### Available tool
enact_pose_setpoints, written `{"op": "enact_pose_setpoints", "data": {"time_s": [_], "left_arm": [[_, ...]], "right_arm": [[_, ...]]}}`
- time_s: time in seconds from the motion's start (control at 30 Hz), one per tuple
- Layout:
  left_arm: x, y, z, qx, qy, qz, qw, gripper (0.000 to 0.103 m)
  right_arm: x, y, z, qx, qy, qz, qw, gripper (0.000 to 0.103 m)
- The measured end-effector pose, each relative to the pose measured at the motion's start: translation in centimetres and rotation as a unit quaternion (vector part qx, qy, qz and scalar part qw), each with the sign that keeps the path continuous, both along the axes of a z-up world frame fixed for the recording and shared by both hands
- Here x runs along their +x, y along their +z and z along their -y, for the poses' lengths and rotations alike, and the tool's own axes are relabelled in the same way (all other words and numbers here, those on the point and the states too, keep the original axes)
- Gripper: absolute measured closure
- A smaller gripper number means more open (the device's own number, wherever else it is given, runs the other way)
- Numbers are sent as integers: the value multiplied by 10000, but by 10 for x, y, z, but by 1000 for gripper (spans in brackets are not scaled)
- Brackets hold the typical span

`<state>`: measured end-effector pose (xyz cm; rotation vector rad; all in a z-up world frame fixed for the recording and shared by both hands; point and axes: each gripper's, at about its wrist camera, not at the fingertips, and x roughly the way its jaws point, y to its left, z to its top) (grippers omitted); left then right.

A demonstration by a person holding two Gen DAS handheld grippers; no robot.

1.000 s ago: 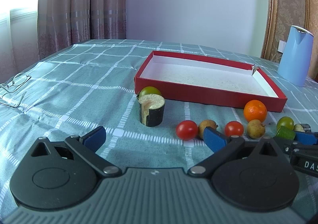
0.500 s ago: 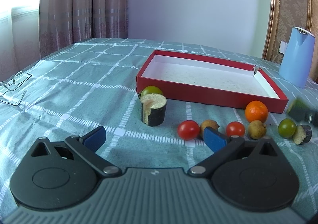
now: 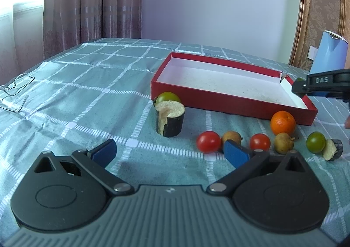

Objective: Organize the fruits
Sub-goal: 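Carry the cucumber chunk into the red tray and open the right gripper, then grasp the cream-faced eggplant slice with the left gripper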

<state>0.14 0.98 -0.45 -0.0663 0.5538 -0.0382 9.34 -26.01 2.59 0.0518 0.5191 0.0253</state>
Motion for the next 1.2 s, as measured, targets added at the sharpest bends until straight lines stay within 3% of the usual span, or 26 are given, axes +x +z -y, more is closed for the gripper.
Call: {"op": "enact_pose_setpoints", "data": {"time_s": [0.07, 0.13, 0.17, 0.2, 0.3, 0.53, 0.7, 0.87, 1.03, 1.2], "left_arm": [[0, 0, -1, -17, 12, -13, 10000, 0], [1, 0, 0, -16, 25, -38, 10000, 0], [1, 0, 0, -8, 27, -46, 10000, 0], [1, 0, 0, 3, 26, -47, 10000, 0], [0, 0, -2, -65, 72, -30, 9999, 0], [-6, 1, -23, -382, 46, 14, 9993, 0], [-26, 10, -61, -31, 162, 418, 9990, 0], [-36, 14, -92, 24, 99, 616, 9980, 0], [-40, 18, -82, 266, -187, 707, 9970, 7], [-24, 32, -50, 682, -409, 907, 9927, 6]], "right_arm": [[1, -2, 2, -86, -110, 8, 9999, 66], [-7, 0, 7, 8, -222, 189, 9996, 57], [-14, 1, 12, 128, -235, 325, 9991, 48], [-23, 3, 16, 228, -262, 440, 9984, 47], [-58, 7, 22, 493, -321, 730, 9956, 47], [-129, -21, -9, 679, 301, 530, 9958, 46], [-146, -31, -26, 332, 311, 725, 9963, 44], [-141, -34, -16, 607, 299, 637, 9957, 43], [-142, -37, -9, 860, 318, 582, 9941, 43], [-143, -37, -8, 895, 323, 610, 9936, 43]]}}
